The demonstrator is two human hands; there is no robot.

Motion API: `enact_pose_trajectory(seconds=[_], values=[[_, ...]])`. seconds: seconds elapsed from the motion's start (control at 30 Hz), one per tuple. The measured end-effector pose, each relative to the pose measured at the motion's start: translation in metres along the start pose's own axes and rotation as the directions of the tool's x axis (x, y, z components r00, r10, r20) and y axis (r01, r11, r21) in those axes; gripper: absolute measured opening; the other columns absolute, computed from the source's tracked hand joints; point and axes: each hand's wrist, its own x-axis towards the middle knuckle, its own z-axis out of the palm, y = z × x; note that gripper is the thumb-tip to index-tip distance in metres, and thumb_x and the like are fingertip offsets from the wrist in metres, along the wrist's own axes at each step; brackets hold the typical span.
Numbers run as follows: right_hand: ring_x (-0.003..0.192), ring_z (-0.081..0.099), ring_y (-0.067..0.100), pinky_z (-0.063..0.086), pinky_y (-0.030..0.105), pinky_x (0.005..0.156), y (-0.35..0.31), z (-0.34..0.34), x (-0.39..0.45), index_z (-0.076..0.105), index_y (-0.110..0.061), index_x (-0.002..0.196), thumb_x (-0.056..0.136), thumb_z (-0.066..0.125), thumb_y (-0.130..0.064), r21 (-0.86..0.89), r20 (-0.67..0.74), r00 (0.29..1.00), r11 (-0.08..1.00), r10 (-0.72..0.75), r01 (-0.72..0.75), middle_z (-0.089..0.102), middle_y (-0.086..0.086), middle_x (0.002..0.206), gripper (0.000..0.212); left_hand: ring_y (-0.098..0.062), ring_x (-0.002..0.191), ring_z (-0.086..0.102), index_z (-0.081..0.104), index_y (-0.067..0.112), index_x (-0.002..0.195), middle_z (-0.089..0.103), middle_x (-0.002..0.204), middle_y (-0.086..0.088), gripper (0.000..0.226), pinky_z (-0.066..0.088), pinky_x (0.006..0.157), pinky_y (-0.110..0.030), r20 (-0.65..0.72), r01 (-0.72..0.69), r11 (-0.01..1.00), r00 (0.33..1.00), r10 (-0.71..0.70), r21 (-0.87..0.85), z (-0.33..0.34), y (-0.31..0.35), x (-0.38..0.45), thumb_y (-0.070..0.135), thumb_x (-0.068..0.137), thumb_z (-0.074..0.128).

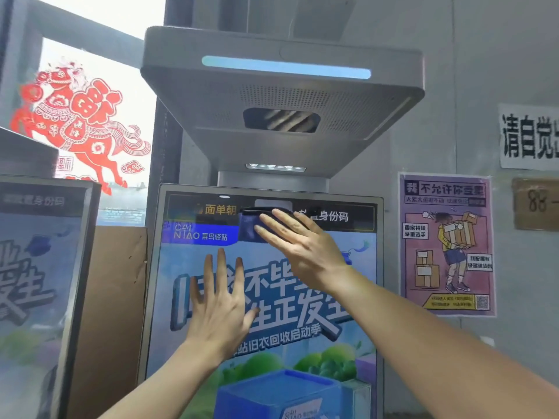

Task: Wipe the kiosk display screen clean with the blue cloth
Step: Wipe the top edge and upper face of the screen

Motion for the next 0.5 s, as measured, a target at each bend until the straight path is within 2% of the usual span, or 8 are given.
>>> enact_pose_trajectory(seconds=[0.27,0.4,0.5], values=[[0.151,0.019,0.021,0.011,0.037,0.122,0.037,-0.014,0.008,0.026,-0.023,0.157,0.09,0.043,0.006,-0.009,-0.099,0.988,0.992,0.122,-0.123,0.023,-0.002,0.163,0.075,-0.037,0.137,-0.042,-0.037,0.019,0.137,-0.053,0.142,-0.017,0.095,0.001,0.117,-0.058,-0.003,0.005,1.0,1.0,-0.005,0.006,0.0,0.0,0.0,0.064,0.096,0.036],[0.15,0.024,0.024,0.016,0.04,0.121,0.029,-0.008,0.006,0.034,-0.02,0.154,0.084,0.047,0.011,0.028,-0.139,0.979,0.989,0.146,-0.143,0.03,0.001,0.16,0.078,-0.037,0.137,-0.042,-0.036,0.019,0.138,-0.053,0.141,-0.017,0.096,-0.001,0.117,-0.058,-0.021,0.005,1.0,1.0,-0.005,-0.007,0.001,0.001,0.0,0.065,0.095,0.037],[0.149,0.027,0.025,0.019,0.042,0.12,0.019,-0.001,-0.002,0.039,-0.017,0.152,0.079,0.05,0.015,0.08,-0.164,0.972,0.985,0.165,-0.154,0.034,0.003,0.159,0.08,-0.036,0.141,-0.037,-0.027,0.015,0.147,-0.043,0.15,-0.017,0.099,0.0,0.117,-0.058,-0.065,0.016,1.0,0.998,-0.018,-0.027,0.002,0.003,-0.001,0.067,0.093,0.038]])
